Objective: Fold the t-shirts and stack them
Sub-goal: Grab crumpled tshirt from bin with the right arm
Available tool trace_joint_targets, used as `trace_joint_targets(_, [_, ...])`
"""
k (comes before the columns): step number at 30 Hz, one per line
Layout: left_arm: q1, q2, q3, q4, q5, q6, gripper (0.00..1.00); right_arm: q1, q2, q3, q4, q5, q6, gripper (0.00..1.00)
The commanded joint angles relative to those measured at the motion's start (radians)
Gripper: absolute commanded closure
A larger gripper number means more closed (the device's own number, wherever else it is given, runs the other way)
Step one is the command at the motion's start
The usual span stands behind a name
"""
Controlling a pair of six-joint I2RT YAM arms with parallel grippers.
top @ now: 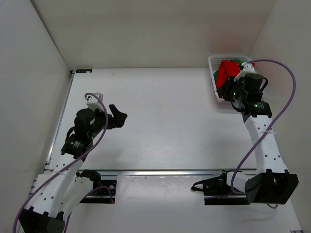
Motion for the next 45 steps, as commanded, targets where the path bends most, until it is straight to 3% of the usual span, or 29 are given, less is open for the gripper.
trace_joint_targets(1, [-0.006,0.064,0.022,0.177,-0.020,0.009,0.01,0.003,0.069,0.127,0.088,0.059,0.016,0.78])
trace_joint_targets(2, [0.012,0.095,0.031,0.208,-0.032,0.012,0.01,-0.004,0.118,0.162,0.091,0.071,0.021,0.88])
trace_joint_targets(3, [0.014,0.124,0.035,0.249,-0.031,0.013,0.02,-0.024,0.162,0.167,0.090,0.082,0.021,0.89])
trace_joint_targets(4, [0.011,0.173,0.048,0.269,-0.028,0.016,0.01,-0.030,0.182,0.199,0.094,0.099,0.010,0.86])
trace_joint_targets(5, [0.029,0.230,0.074,0.311,-0.011,0.009,0.07,-0.036,0.219,0.201,0.111,0.119,0.004,0.79])
trace_joint_targets(6, [0.041,0.267,0.084,0.350,0.014,0.006,0.26,-0.035,0.247,0.201,0.125,0.137,-0.004,0.74])
trace_joint_targets(7, [0.064,0.334,0.114,0.377,0.053,-0.010,0.32,-0.036,0.261,0.205,0.155,0.183,-0.017,0.69])
trace_joint_targets(9, [0.100,0.423,0.128,0.392,0.129,-0.023,0.58,-0.043,0.342,0.228,0.191,0.238,-0.034,0.56])
trace_joint_targets(10, [0.101,0.469,0.148,0.380,0.144,-0.011,0.65,-0.055,0.360,0.254,0.186,0.268,-0.041,0.48])
trace_joint_targets(11, [0.094,0.504,0.145,0.388,0.149,0.007,0.71,-0.061,0.414,0.292,0.188,0.289,-0.059,0.47])
trace_joint_targets(13, [0.072,0.520,0.104,0.448,0.108,0.015,0.54,-0.073,0.535,0.371,0.174,0.355,-0.088,0.41])
trace_joint_targets(16, [0.055,0.522,0.006,0.547,0.078,0.019,0.47,-0.085,0.670,0.487,0.159,0.456,-0.128,0.35])
trace_joint_targets(25, [0.042,0.609,0.015,0.503,0.080,0.098,0.34,-0.145,0.995,0.795,0.093,0.550,-0.174,0.33])
trace_joint_targets(27, [0.043,0.608,0.024,0.484,0.074,0.121,0.39,-0.147,1.054,0.883,0.006,0.571,-0.171,0.41])
trace_joint_targets(30, [0.039,0.623,0.057,0.405,0.037,0.139,0.79,-0.142,1.118,1.021,-0.097,0.562,-0.156,0.90])
trace_joint_targets(31, [0.040,0.620,0.068,0.399,0.047,0.145,0.85,-0.130,1.124,1.065,-0.111,0.561,-0.147,1.00])
trace_joint_targets(36, [0.057,0.572,0.068,0.348,0.075,0.112,0.86,-0.102,1.039,1.127,-0.157,0.539,-0.113,1.00])
trace_joint_targets(37, [0.051,0.556,0.074,0.340,0.072,0.113,0.80,-0.080,0.987,1.116,-0.145,0.532,-0.116,1.00])
trace_joint_targets(38, [0.045,0.537,0.081,0.322,0.065,0.112,0.60,-0.060,0.927,1.101,-0.121,0.529,-0.117,1.00])
trace_joint_targets(39, [0.037,0.529,0.093,0.294,0.054,0.111,0.54,-0.034,0.854,1.077,-0.096,0.512,-0.129,1.00])
trace_joint_targets(45, [0.017,0.391,0.087,0.253,0.069,0.043,0.57,0.214,0.409,0.873,0.157,0.500,-0.245,0.99])
